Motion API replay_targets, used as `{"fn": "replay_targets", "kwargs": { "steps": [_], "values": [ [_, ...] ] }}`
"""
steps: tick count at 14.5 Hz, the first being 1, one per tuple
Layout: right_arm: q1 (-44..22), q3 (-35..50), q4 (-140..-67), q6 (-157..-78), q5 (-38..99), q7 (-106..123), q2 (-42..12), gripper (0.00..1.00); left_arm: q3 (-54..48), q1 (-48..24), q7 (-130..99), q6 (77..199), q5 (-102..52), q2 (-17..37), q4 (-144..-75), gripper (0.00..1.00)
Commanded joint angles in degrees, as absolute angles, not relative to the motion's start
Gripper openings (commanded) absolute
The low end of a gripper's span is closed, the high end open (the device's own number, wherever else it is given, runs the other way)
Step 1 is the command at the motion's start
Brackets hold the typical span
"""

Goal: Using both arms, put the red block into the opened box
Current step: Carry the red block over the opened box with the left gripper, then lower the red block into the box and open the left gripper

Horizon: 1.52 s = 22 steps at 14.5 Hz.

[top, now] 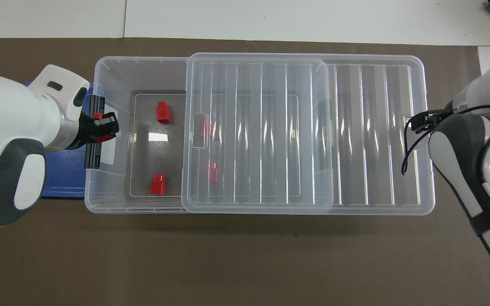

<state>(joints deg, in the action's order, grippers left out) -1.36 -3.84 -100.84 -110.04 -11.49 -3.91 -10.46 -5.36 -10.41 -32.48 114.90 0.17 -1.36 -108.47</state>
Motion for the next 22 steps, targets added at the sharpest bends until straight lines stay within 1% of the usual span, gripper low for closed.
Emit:
{"fn": "replay_targets", "kwargs": {
  "steps": [1, 3, 7, 10, 12, 14, 17, 20, 22],
  "values": [
    [-0.4, -3.5, -101.6, -109.2, -13.2, -2.0, -9.6, 1.00, -4.5, -12.9, -35.4, 121.0, -0.5, -1.9, -113.1, 0.00],
    [-0.5, -3.5, -101.5, -109.2, -13.2, -2.0, -9.6, 1.00, -4.5, -13.7, -35.9, 125.2, -0.5, -1.4, -115.5, 0.00],
    [-0.8, -3.3, -101.3, -108.7, -12.9, -2.3, -8.9, 1.00, -4.5, -14.8, -36.5, 130.5, -0.5, 1.5, -117.0, 0.00],
    [-1.1, -3.1, -101.2, -107.9, -11.5, -2.5, -5.7, 1.00, -4.4, -14.9, -36.4, 134.4, -0.4, 2.2, -119.5, 0.00],
    [-1.3, -3.0, -99.6, -105.0, -8.2, -2.7, -4.0, 1.00, -4.3, -14.9, -35.6, 135.4, -0.1, 2.8, -120.1, 0.00],
    [-1.3, -3.0, -96.9, -101.5, -7.0, -3.0, -3.6, 1.00, -4.3, -14.7, -33.9, 136.8, 0.2, 3.4, -120.9, 0.00],
    [-0.4, -3.7, -94.9, -98.0, -0.2, -3.1, -0.8, 1.00, -4.3, -14.9, -33.6, 139.1, 2.8, 6.8, -120.9, 0.00],
    [0.2, -3.8, -91.3, -92.4, 0.2, -3.1, -0.1, 1.00, -4.3, -14.9, -33.5, 140.7, 6.8, 9.6, -120.9, 0.00],
    [0.2, -3.7, -90.2, -90.7, 0.2, -3.3, 0.0, 1.00, -4.3, -14.9, -33.6, 142.0, 7.9, 11.1, -120.8, 0.00]
  ]
}}
